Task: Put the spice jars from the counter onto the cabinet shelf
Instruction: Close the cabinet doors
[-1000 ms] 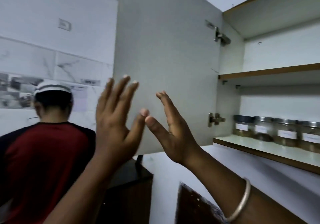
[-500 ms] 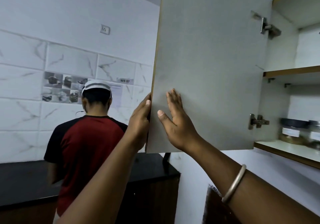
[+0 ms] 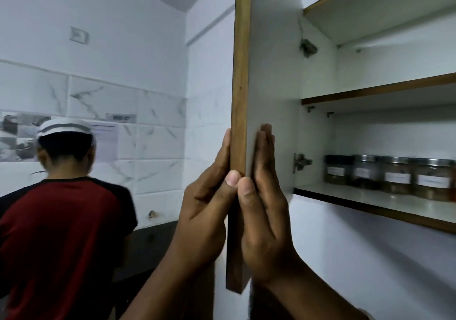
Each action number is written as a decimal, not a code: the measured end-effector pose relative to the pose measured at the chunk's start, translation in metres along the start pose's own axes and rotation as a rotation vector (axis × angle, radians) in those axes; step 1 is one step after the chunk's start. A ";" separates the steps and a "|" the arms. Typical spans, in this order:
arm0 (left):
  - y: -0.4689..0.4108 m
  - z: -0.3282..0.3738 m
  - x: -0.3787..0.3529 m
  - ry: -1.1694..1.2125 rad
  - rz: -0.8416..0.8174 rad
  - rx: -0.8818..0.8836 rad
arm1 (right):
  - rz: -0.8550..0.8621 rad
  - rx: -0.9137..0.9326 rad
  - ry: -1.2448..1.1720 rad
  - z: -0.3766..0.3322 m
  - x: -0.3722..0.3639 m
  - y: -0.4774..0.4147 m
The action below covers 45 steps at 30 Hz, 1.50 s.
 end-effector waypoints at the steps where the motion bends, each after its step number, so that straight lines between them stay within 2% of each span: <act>1: 0.003 0.000 -0.018 0.018 -0.027 -0.019 | -0.009 -0.041 -0.069 -0.004 0.019 0.001; 4: 0.011 -0.002 -0.070 0.018 -0.118 -0.104 | 0.015 -0.136 -0.177 -0.018 0.075 0.000; 7: 0.016 -0.009 -0.124 -0.066 -0.152 -0.293 | 0.078 -0.200 -0.164 -0.038 0.129 -0.012; 10: 0.026 -0.023 -0.195 -0.152 -0.178 -0.423 | 0.164 -0.204 0.020 -0.054 0.189 -0.031; 15: 0.044 -0.057 -0.305 -0.388 -0.232 -0.438 | 0.298 -0.301 0.470 -0.048 0.288 -0.058; 21: 0.044 -0.102 -0.381 -0.550 -0.223 -0.481 | 0.338 -0.428 0.606 -0.008 0.360 -0.074; 28: 0.040 -0.136 -0.423 -0.599 -0.202 -0.493 | 0.415 -0.479 0.727 0.033 0.402 -0.086; 39: 0.037 -0.158 -0.443 -0.615 -0.228 -0.504 | 0.463 -0.473 0.773 0.059 0.422 -0.093; 45: 0.038 -0.142 -0.431 -0.655 -0.412 -0.424 | 0.441 -0.510 0.917 0.047 0.413 -0.092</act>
Point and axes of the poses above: each hand's wrist, its own y-axis away from the middle knuckle, its own x-axis out of the back of the hand, z = x × y, the point moved 5 cm from there along -y, towards the middle knuckle, and after that the axes turned 9 degrees about z, right-handed, at the moved point
